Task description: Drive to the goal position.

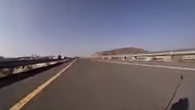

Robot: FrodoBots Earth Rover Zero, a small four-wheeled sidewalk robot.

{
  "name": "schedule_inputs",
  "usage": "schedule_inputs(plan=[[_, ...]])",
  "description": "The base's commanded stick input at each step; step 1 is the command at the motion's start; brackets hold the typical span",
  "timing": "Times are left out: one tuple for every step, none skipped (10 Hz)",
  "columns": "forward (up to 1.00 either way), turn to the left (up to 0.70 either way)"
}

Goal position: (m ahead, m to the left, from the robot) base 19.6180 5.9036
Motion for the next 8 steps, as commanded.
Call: schedule_inputs(plan=[[0.85,0.00],[0.85,0.00],[0.85,0.00],[0.85,0.00],[0.85,0.00],[0.85,0.00],[0.85,0.00],[0.85,0.00]])
